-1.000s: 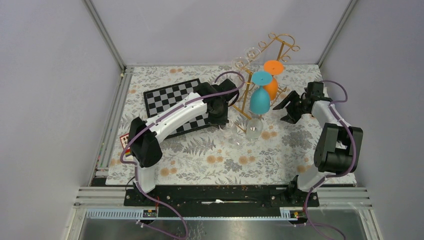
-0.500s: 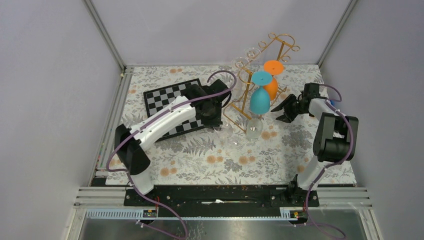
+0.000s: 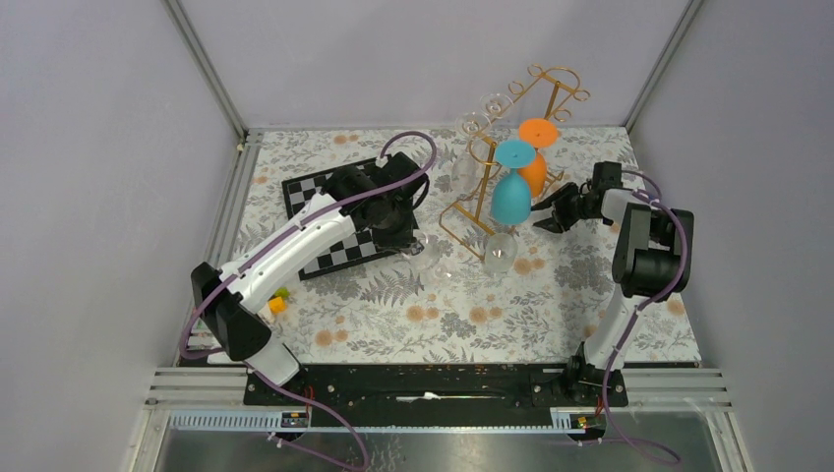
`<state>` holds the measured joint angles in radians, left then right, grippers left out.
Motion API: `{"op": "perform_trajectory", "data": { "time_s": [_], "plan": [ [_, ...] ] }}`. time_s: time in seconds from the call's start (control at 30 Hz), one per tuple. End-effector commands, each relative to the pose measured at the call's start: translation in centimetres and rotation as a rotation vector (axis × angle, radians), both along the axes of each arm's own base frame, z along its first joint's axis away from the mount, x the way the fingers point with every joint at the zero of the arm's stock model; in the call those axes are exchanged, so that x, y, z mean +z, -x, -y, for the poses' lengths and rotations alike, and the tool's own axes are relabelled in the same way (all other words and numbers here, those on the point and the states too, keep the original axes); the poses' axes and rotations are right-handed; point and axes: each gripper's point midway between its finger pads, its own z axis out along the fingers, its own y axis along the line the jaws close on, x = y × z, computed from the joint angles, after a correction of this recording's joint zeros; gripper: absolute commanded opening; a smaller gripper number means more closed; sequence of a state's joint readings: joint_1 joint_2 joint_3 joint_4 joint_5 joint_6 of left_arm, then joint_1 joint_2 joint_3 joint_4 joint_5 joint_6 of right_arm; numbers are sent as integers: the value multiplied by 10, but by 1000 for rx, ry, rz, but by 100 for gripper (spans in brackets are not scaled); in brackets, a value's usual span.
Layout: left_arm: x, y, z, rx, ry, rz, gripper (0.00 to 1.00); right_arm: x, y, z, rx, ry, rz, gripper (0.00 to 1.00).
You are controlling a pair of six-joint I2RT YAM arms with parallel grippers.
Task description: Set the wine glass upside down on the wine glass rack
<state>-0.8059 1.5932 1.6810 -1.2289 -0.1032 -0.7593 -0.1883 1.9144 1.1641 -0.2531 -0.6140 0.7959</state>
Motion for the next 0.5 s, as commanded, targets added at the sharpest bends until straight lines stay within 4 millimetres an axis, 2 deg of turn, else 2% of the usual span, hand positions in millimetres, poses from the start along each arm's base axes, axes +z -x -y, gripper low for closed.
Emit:
{"op": "perform_trajectory", "data": {
  "time_s": [0.0, 0.23, 0.33, 0.47],
  "plan": [
    [16, 0, -9, 12, 28, 56, 0, 8, -25, -6, -6, -35, 34, 52],
    [13, 4, -17, 19, 23, 49, 0, 1, -40, -13, 5, -13, 7, 52],
    [14, 5, -19, 20, 23, 50, 0, -6, -41, -14, 18, 1, -29, 50],
    [15, 7, -21, 22, 24, 51, 0, -7, -41, -15, 20, 21, -46, 46]
  ]
}}
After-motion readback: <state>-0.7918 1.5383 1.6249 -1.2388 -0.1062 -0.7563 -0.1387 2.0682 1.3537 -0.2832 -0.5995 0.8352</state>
